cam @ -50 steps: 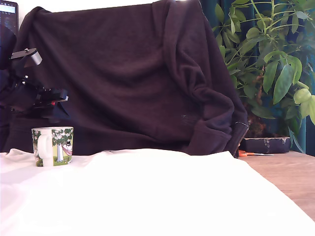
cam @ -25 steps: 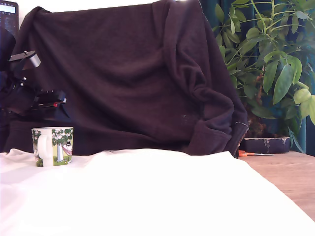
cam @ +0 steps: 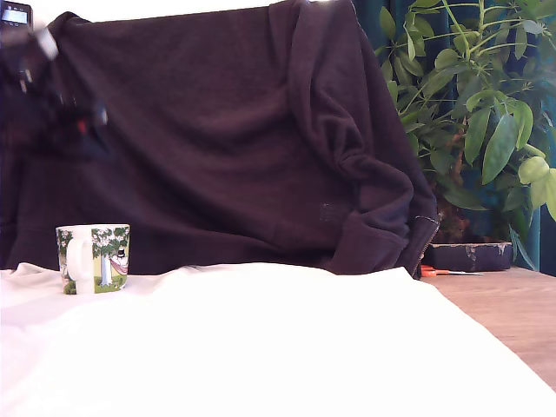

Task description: Pick the grey coffee capsule and place it inside the green coffee cup

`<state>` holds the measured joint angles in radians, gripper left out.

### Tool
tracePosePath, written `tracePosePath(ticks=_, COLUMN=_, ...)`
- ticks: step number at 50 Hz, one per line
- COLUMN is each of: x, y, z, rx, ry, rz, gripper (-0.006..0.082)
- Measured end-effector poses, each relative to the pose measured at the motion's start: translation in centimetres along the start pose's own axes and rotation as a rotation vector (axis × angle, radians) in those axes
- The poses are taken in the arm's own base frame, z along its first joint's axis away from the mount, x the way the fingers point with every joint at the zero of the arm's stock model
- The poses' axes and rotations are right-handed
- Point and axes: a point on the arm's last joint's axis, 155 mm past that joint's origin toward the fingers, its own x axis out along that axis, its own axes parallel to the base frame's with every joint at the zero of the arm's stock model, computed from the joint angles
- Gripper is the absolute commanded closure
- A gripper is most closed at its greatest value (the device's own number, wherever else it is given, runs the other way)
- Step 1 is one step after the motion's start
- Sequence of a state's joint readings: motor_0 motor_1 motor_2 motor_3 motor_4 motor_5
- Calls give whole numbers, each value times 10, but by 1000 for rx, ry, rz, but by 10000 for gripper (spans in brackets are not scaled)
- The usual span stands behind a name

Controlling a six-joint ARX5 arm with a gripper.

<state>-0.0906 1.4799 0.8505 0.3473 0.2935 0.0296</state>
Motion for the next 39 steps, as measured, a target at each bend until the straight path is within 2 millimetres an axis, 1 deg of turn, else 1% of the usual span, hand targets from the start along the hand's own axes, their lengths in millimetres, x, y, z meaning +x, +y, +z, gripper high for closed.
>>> tracePosePath(ticks=4, x=-18, y=-5, z=17, rx=6, ry=-20, rz=1, gripper=784)
tracePosePath(ticks=8, x=-33, y=-8, z=24, rx=3, ry=-10, rz=7, gripper=784)
tracePosePath(ticks=22, x=-77, y=-9, z=18, rx=-20, ry=84, rz=73, gripper=786)
tracePosePath(ticks=32, x=-94, y=-11, z=8, rx=-9, ry=142, rz=84, gripper=786)
tracePosePath(ticks=39, x=-107, y=-11, z=8, rx=-10, ry=152, rz=104, gripper=786)
